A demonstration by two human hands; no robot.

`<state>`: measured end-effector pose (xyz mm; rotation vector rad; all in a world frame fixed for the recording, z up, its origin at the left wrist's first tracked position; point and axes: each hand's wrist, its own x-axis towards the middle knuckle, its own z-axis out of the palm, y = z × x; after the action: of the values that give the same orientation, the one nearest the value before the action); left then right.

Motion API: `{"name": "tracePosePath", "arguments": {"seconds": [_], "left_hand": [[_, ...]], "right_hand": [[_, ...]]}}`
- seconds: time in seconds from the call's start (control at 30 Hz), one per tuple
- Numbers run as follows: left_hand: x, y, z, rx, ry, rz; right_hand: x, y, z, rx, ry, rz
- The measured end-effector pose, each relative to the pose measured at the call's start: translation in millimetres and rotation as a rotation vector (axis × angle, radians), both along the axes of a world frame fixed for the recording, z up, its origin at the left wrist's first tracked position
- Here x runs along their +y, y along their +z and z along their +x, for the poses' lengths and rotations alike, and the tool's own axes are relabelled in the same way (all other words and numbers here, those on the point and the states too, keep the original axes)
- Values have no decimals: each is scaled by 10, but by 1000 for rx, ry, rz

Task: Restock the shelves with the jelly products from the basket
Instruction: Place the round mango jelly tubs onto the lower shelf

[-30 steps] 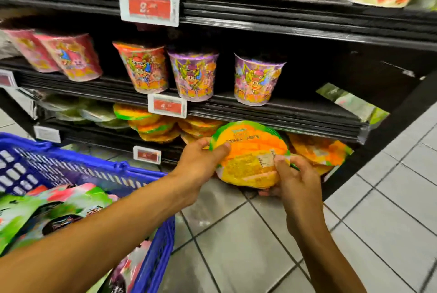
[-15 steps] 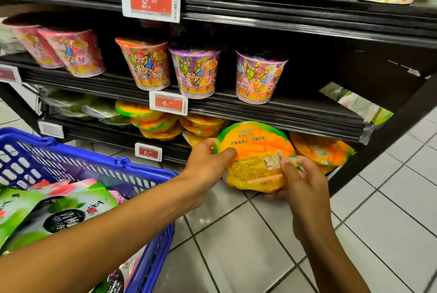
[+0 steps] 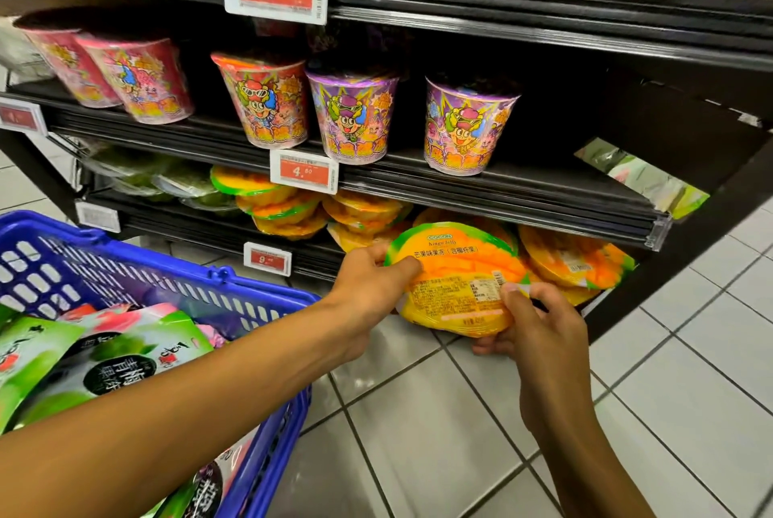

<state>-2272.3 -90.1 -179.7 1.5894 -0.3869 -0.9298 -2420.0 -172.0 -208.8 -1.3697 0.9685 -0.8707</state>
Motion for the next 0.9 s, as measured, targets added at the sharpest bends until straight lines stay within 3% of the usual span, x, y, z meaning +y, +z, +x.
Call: {"name": "tracePosePath", "arguments": {"seconds": [0.23,0.5,0.77,0.9], "left_hand": [[-154,79,35,-12,8,-62],[-282,8,141,175,51,-198],[-195,-25,280,-43,-40,-119],[124,-39,480,-120,-11,-94]], "right_hand": [[-151,101,99,-69,-41,57],[-384,33,314,-97,-27,134],[-401,-26,319,-187,-19,196],[-231,42,345,-289,-33,322]]}}
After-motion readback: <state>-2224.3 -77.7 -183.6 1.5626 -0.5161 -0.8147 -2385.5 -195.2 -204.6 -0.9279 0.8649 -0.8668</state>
